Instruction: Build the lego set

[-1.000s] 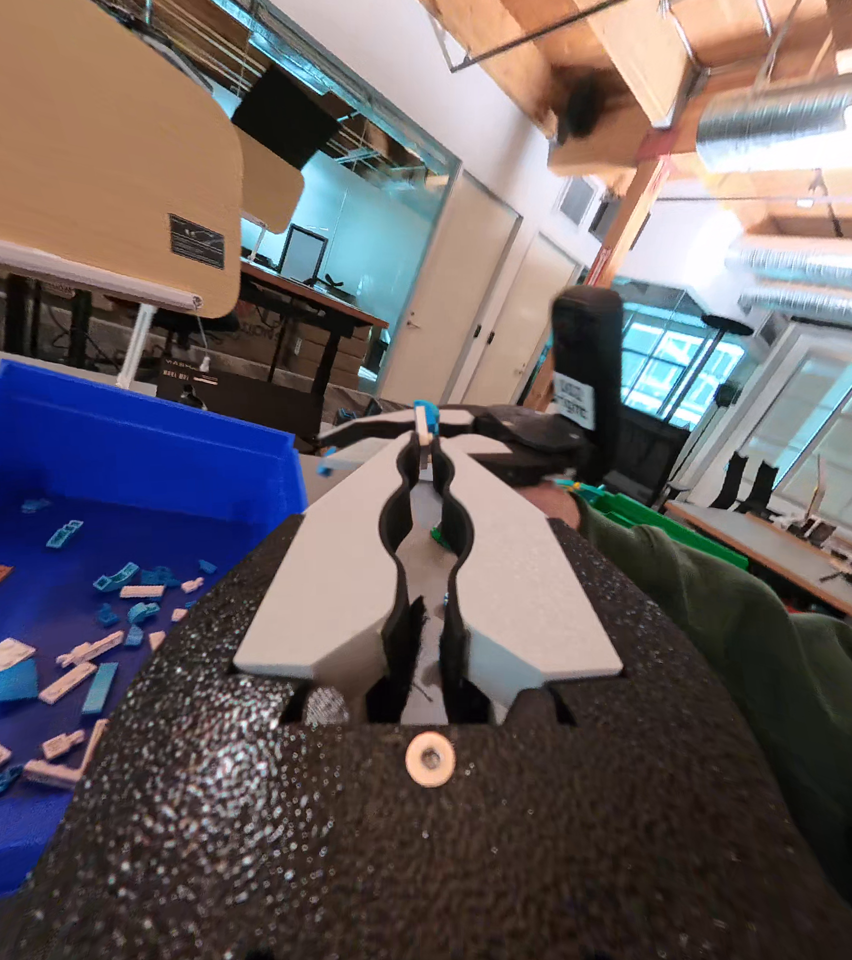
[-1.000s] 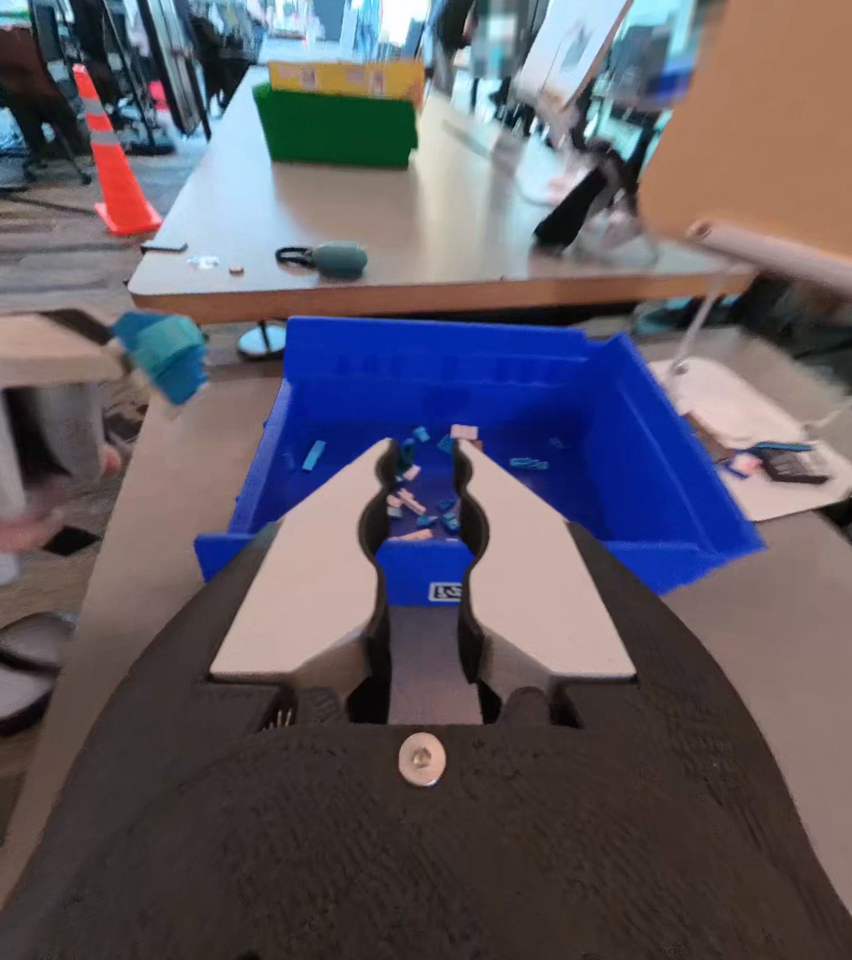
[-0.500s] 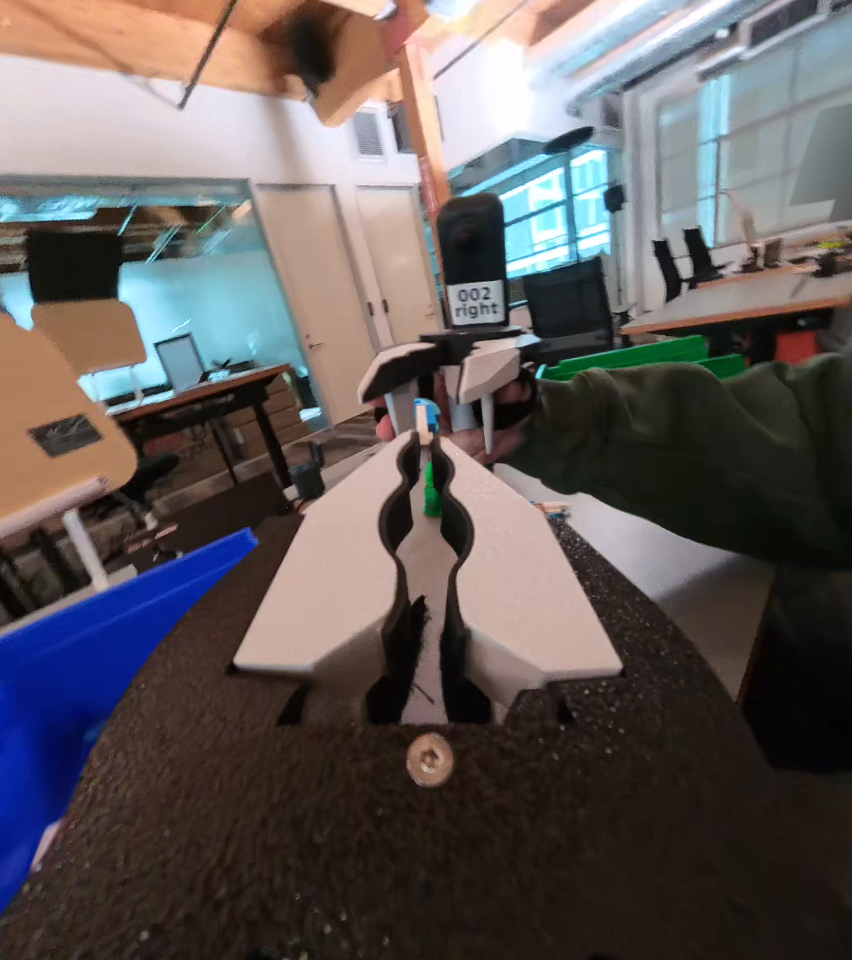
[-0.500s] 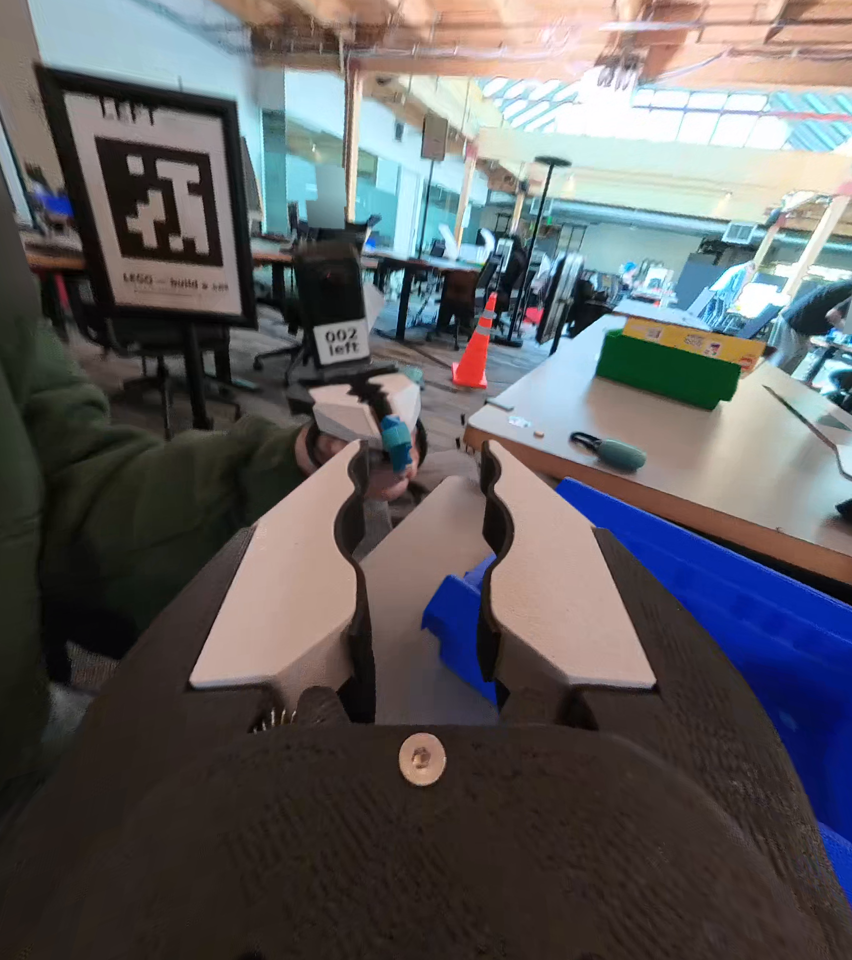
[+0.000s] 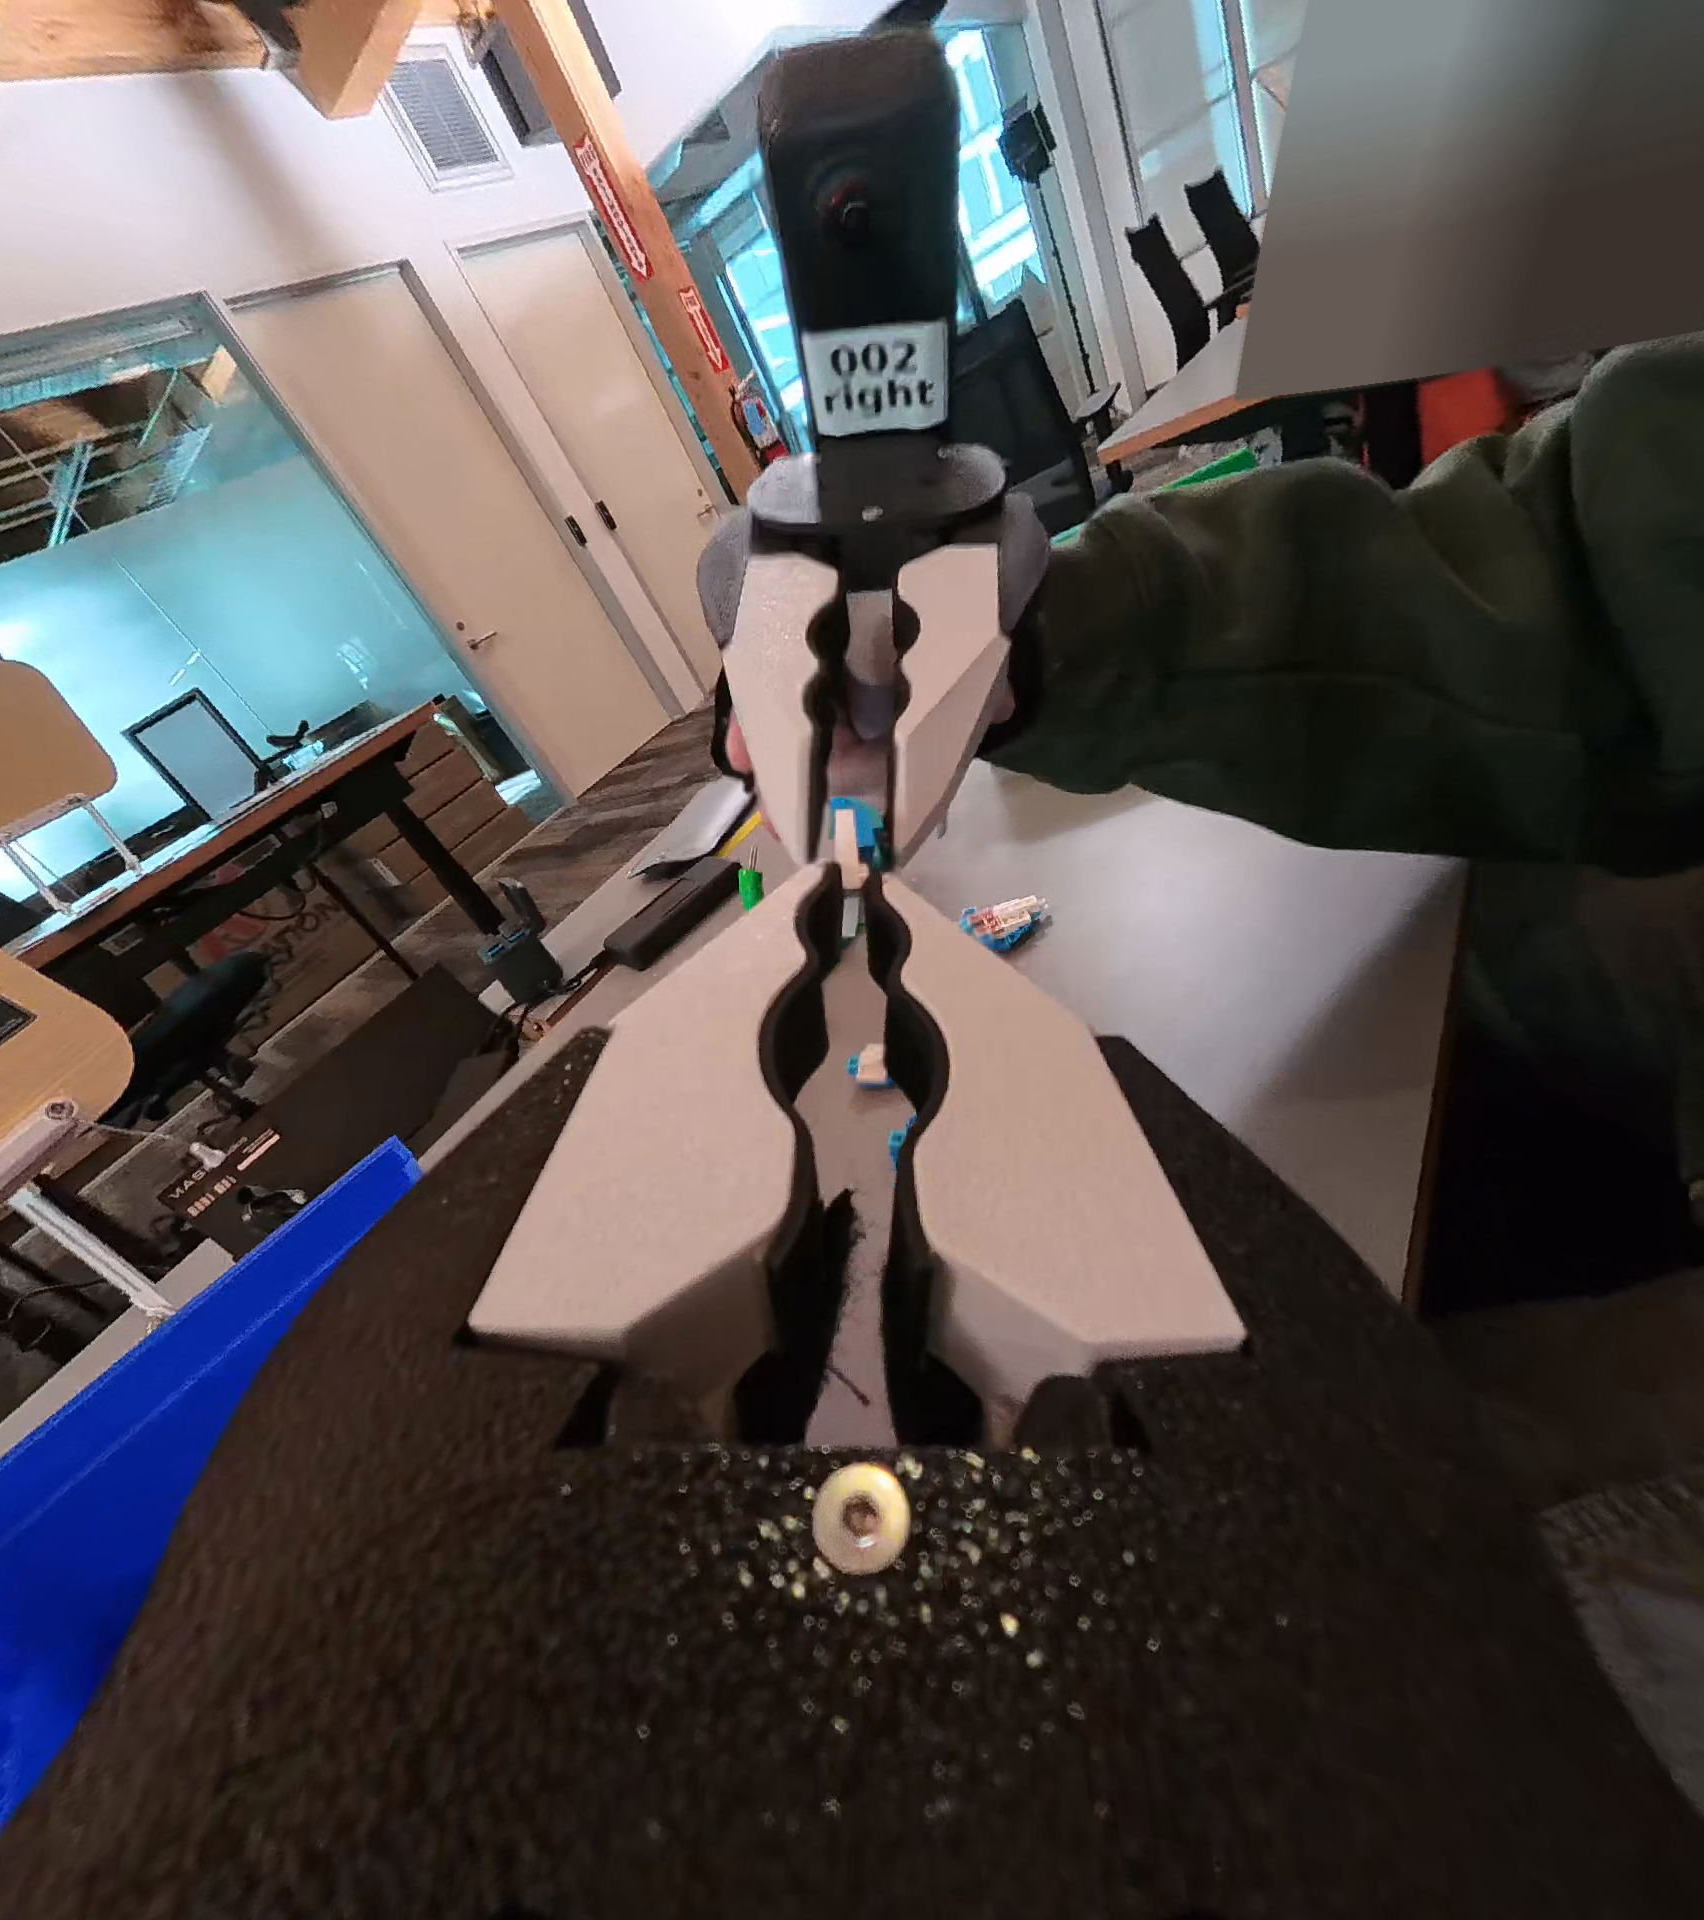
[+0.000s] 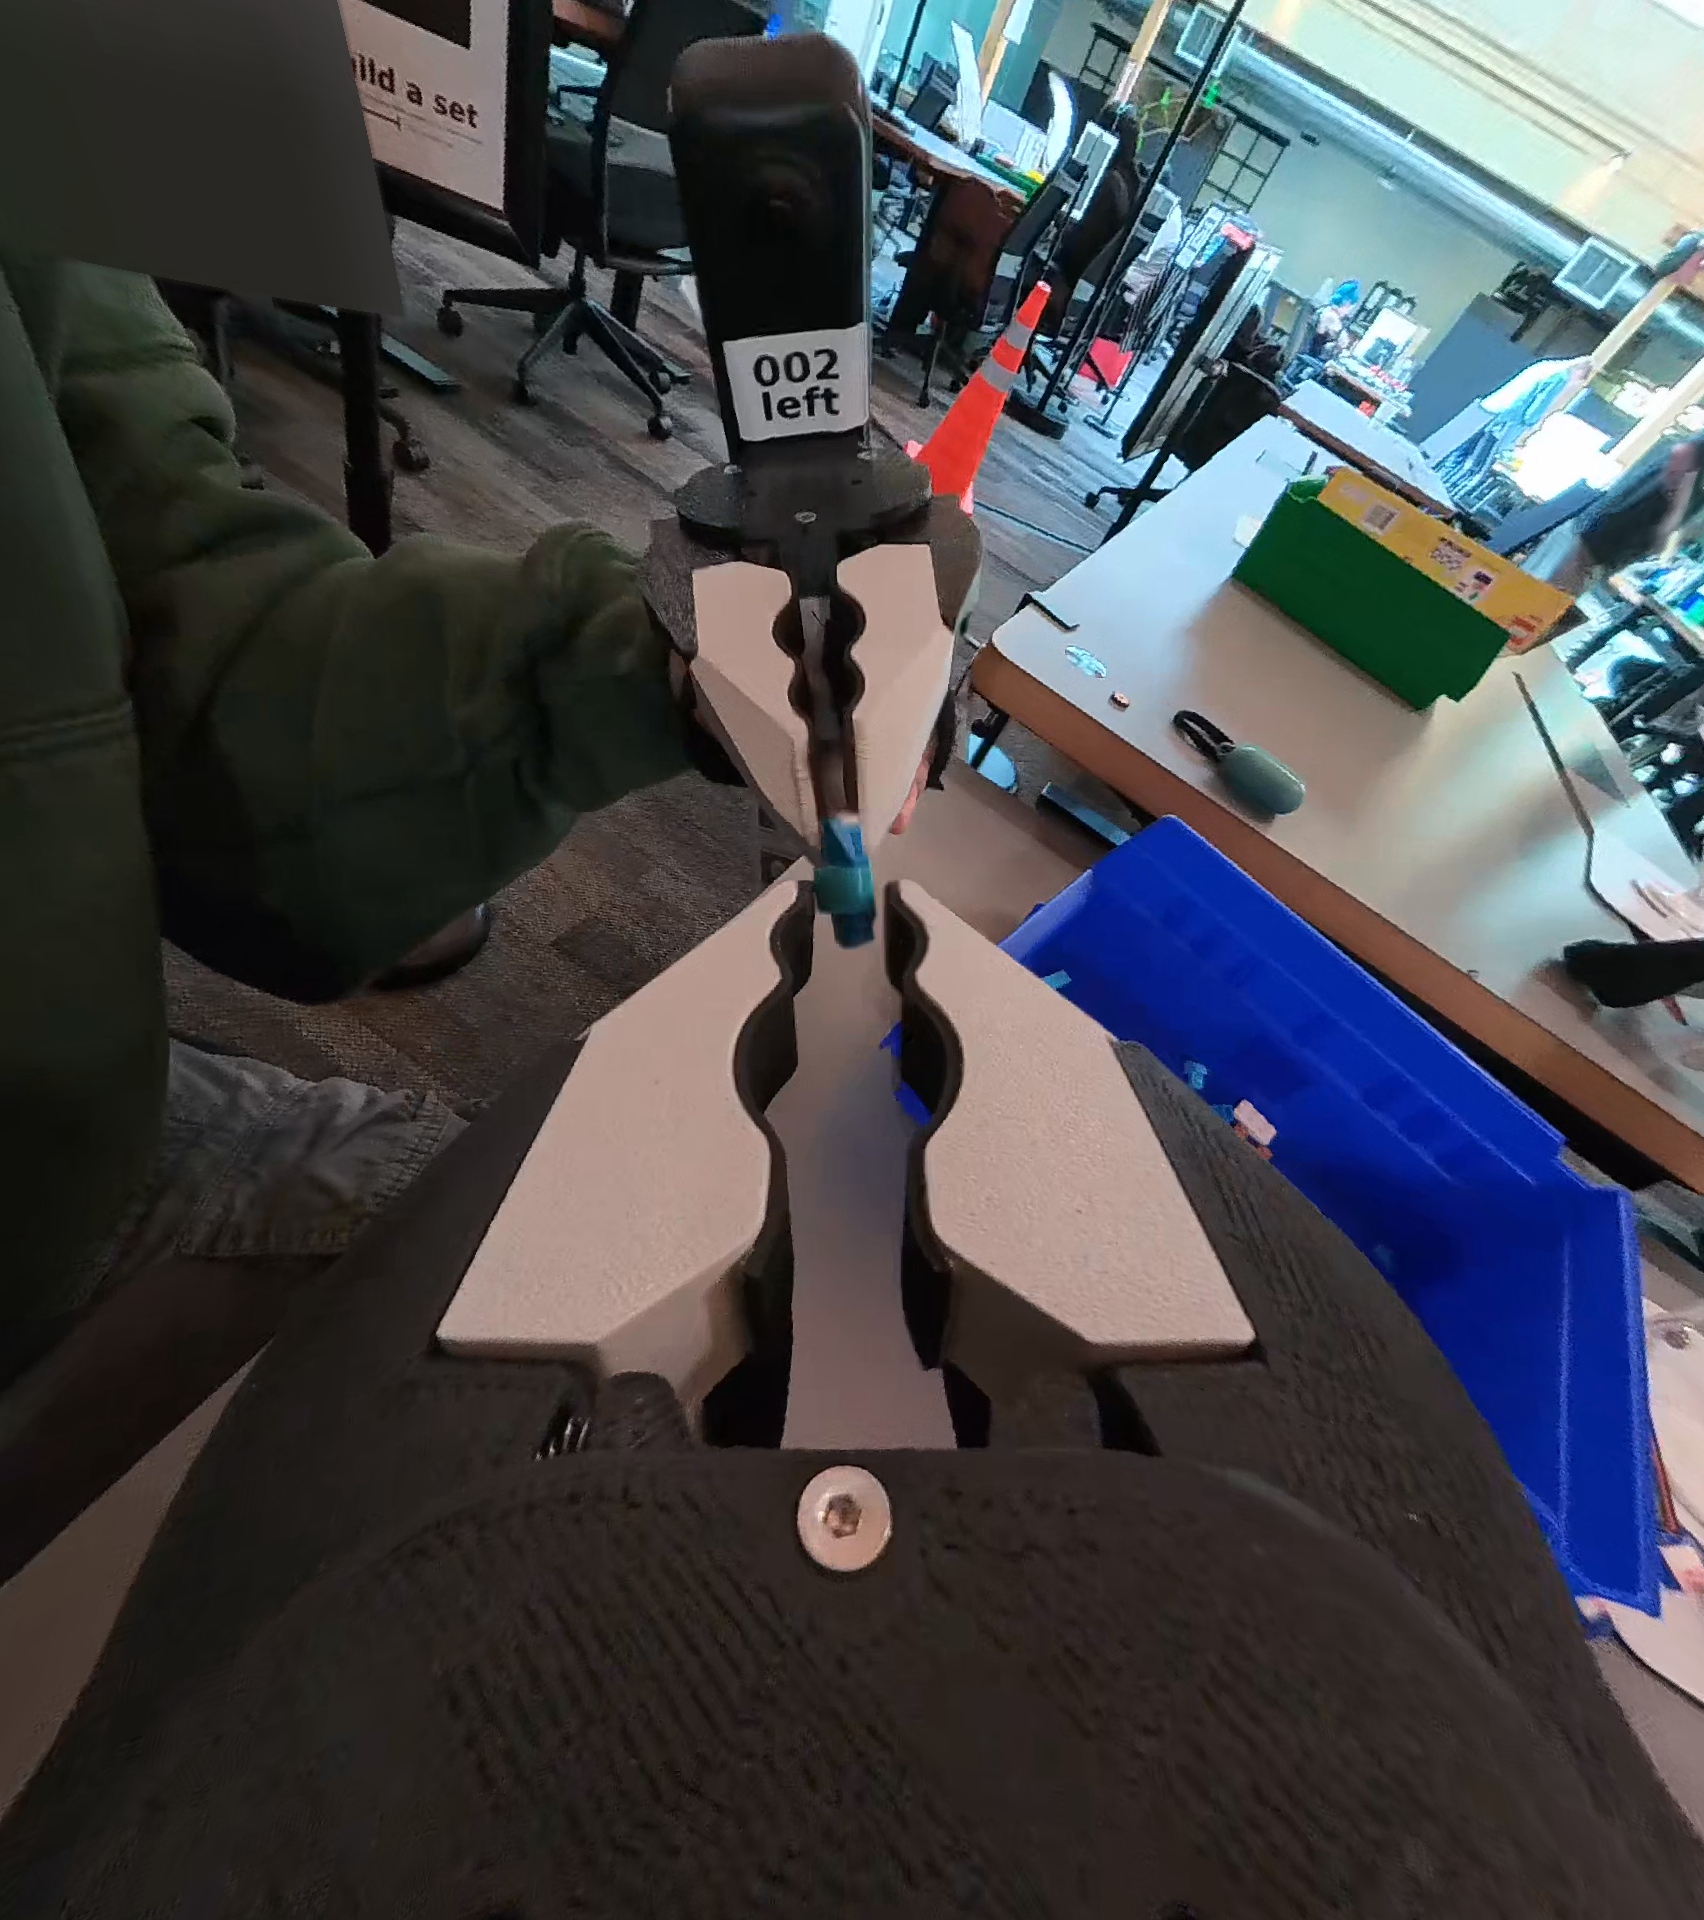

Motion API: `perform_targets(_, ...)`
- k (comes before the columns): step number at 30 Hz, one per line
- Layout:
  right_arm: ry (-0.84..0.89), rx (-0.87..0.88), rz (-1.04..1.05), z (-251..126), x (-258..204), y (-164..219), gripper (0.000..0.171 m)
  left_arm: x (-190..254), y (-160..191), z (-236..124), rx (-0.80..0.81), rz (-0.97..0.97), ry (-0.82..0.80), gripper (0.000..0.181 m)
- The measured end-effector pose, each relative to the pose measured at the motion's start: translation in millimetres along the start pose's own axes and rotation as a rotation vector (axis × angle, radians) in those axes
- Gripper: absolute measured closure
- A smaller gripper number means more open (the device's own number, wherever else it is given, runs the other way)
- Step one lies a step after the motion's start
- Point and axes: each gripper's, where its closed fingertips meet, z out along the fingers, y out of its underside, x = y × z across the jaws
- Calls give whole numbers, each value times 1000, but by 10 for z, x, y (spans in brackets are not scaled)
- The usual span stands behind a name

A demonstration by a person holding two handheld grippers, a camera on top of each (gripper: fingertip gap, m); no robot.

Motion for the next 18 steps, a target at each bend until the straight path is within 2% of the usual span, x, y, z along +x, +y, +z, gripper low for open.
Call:
perform_targets(2, 12, 14, -11, -21, -10, -42, 153, 9, 40, 20, -25, 10, 0, 181)
perform_targets(5, 19, -12, -45, -30, -30, -28, 164, 22, 39, 41, -24, 7, 7, 181)
perform_targets(12, 52, -78, -89, -29, -35, 6, 157, 38, 15, 54, -9, 7, 13, 181)
perform_targets(14, 53, -99, -110, -28, -38, 20, 163, 33, 53, 64, -36, 19, 5, 181)
perform_targets(18, 196, -110, -191, -24, 133, -9, 167, -153, 23, 54, -13, -38, -104, 181)
